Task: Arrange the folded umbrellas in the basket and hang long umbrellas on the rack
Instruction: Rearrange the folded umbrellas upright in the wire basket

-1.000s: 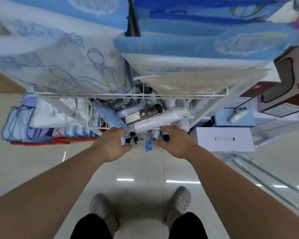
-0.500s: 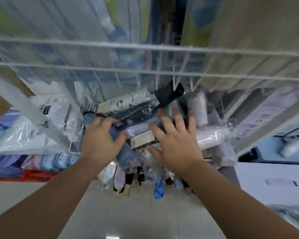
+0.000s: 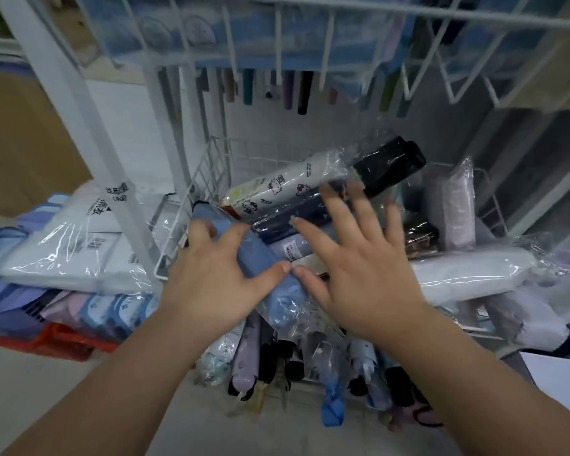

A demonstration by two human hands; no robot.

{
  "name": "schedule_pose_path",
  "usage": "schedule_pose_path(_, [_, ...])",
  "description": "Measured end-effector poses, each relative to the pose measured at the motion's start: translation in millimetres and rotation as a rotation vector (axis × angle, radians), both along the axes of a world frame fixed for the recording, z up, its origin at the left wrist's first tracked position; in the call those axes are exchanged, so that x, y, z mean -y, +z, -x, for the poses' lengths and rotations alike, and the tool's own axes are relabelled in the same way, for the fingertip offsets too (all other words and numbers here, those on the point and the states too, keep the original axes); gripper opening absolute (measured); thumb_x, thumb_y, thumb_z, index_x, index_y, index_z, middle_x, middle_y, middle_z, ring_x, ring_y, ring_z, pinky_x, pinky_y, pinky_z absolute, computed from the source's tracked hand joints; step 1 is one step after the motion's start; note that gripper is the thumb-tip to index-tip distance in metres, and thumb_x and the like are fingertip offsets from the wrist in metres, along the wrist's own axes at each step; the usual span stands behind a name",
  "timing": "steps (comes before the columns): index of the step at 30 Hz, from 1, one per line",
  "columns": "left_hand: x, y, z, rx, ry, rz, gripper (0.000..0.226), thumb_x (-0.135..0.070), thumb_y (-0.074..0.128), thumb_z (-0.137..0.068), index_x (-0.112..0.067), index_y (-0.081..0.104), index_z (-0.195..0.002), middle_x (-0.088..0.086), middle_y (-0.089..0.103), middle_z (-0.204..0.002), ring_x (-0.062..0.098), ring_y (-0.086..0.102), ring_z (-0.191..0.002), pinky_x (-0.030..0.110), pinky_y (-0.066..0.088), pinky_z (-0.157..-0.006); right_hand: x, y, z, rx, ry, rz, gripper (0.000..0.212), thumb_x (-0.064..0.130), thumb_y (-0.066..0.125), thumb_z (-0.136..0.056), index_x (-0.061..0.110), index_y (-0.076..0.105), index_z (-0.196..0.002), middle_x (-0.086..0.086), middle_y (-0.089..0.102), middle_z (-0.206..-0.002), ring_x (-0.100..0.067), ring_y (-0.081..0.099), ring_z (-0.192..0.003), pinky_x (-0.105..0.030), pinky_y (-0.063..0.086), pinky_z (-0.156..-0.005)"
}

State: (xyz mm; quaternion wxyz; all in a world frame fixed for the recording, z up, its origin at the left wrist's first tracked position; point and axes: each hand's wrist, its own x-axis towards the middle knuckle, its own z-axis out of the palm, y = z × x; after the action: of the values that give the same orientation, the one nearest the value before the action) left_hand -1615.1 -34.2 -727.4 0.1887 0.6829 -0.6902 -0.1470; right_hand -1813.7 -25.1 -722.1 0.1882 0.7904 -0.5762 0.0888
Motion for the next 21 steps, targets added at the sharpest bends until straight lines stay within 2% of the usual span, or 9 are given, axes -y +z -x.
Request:
schedule_pose_path(4, [1,2,3,-0.060,-0.025,-0.070,0.082,-0.081,0.053,-0.075,-0.041,0.042,-0.145,0.002,0.023,-0.152,0.027,0.051,-0.130,0.036,0.043,-0.105,36,18,-11,-0.173,0.133,-0.025,0.061,0.060,0.044,-0.093,0.033,0.047,-0.147,-0.012,0.030,-0.163,-0.040,0.016,-0.153,-0.070,0.008,-0.117])
schedule_pose_path(7, [3,-2,1,-0.089,-0.084,-0.077,0.075,-0.078,0.053,-0.078,-0.042,0.045,-0.144,-0.002,0.016,-0.160,0.025,0.042,-0.140,0.032,0.036,-0.109,55,19,-7,-0.236,0.117,-0.071,0.062,0.063,0.038,-0.095,0.038,0.036,-0.152,-0.008,0.017,-0.168,-0.037,0.000,-0.155,-0.070,-0.005,-0.117])
schedule_pose_path(9, [2,-2,0,-0.094,-0.114,-0.075,0.072,-0.077,0.052,-0.080,-0.042,0.046,-0.143,-0.002,0.016,-0.162,0.024,0.039,-0.142,0.032,0.033,-0.111,56,16,-3,-0.224,0.118,-0.090,0.063,0.063,0.037,-0.095,0.039,0.033,-0.154,-0.005,0.012,-0.169,-0.035,-0.009,-0.155,-0.069,-0.009,-0.118])
schedule_pose_path(12, [1,3,-2,-0.109,-0.155,-0.054,0.073,-0.076,0.057,-0.077,-0.042,0.051,-0.141,-0.001,0.019,-0.164,0.018,0.030,-0.148,0.031,0.029,-0.114,51,15,2,-0.161,0.132,-0.131,0.061,0.060,0.040,-0.095,0.037,0.038,-0.152,-0.003,0.017,-0.169,-0.034,-0.006,-0.156,-0.066,-0.006,-0.119])
schedule_pose_path(14, [2,9,-9,-0.120,-0.210,-0.101,0.083,-0.085,0.060,-0.065,-0.046,0.052,-0.139,-0.002,0.016,-0.167,0.014,0.019,-0.153,0.032,0.023,-0.118,49,18,3,-0.141,0.151,-0.161,0.059,0.060,0.041,-0.095,0.037,0.041,-0.150,-0.002,0.020,-0.168,-0.033,-0.004,-0.156,-0.065,-0.004,-0.120])
schedule_pose_path(16, [3,15,-19,-0.132,-0.268,-0.164,0.096,-0.090,0.060,-0.052,-0.050,0.051,-0.138,-0.003,0.012,-0.168,0.011,0.010,-0.155,0.033,0.019,-0.120,46,22,3,-0.129,0.176,-0.156,0.056,0.061,0.039,-0.095,0.035,0.048,-0.144,-0.002,0.032,-0.163,-0.033,0.005,-0.156,-0.064,0.000,-0.121])
schedule_pose_path(18, [5,13,-27,-0.149,-0.304,-0.162,0.096,-0.088,0.061,-0.050,-0.051,0.051,-0.138,-0.004,0.012,-0.168,0.007,0.007,-0.154,0.031,0.020,-0.121,39,28,-1,-0.058,0.211,-0.148,0.058,0.061,0.033,-0.093,0.031,0.058,-0.136,-0.001,0.051,-0.149,-0.032,0.027,-0.150,-0.058,0.013,-0.121])
schedule_pose_path(19, [5,9,-30,-0.170,-0.314,-0.142,0.095,-0.090,0.063,-0.051,-0.050,0.052,-0.137,-0.004,0.014,-0.168,0.005,0.007,-0.154,0.031,0.022,-0.122,36,31,-5,0.017,0.239,-0.170,0.060,0.060,0.031,-0.092,0.030,0.062,-0.133,0.001,0.059,-0.138,-0.030,0.040,-0.141,-0.052,0.024,-0.118])
schedule_pose_path(21, [4,0,-30,-0.235,-0.294,-0.090,0.092,-0.088,0.064,-0.051,-0.049,0.056,-0.134,-0.002,0.020,-0.166,0.004,0.010,-0.153,0.035,0.024,-0.122,27,35,-16,0.166,0.291,-0.317,0.053,0.058,0.036,-0.093,0.028,0.067,-0.125,0.002,0.067,-0.116,-0.023,0.057,-0.117,-0.041,0.044,-0.102])
